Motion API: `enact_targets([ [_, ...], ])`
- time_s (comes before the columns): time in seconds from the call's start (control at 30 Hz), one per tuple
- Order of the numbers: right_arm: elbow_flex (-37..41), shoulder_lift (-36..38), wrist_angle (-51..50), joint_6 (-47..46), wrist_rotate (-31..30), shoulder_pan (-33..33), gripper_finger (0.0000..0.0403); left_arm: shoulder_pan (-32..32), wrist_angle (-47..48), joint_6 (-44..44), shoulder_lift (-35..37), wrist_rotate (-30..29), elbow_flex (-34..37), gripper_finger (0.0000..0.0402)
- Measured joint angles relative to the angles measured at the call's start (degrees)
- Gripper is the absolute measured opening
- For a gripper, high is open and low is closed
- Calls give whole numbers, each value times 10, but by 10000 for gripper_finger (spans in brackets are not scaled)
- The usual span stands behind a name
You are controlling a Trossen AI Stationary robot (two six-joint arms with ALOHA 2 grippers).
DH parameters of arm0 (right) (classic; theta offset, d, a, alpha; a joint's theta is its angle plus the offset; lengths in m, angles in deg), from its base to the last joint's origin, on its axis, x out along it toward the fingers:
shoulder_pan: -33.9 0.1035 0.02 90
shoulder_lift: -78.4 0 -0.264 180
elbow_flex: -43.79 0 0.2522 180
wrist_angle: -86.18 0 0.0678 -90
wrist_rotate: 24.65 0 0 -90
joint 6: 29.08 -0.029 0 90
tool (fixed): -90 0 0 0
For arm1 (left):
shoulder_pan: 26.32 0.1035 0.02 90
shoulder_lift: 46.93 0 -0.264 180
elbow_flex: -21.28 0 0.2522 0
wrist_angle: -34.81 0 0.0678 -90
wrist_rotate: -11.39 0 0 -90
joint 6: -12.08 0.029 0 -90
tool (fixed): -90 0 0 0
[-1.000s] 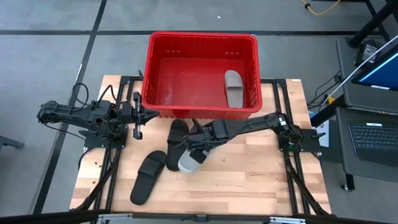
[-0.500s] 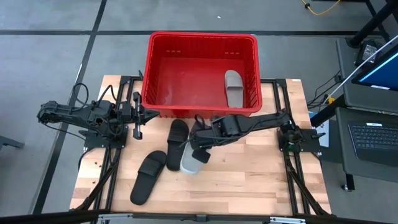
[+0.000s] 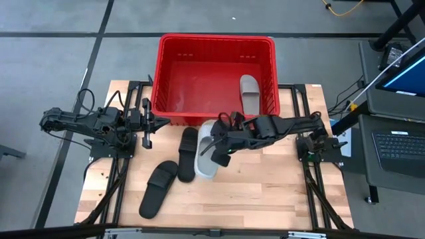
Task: Pick and place slides into bin
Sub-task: Put the gray slide into the red bin
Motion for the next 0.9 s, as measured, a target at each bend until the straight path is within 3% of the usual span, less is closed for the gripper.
enact_targets([
  [0.33, 0, 34, 21, 111, -131, -11, 6, 0, 0, 0, 0, -6, 0, 3],
  [0.57, 0, 36, 0, 119, -206, -42, 6, 0, 0, 0, 0, -47, 0, 2],
  [0.73, 0, 36, -11, 137, -217, -72, 6, 0, 0, 0, 0, -64, 0, 5],
  [0.9, 0, 36, -10, 218, -225, -101, 6, 0, 0, 0, 0, -87, 0, 3],
])
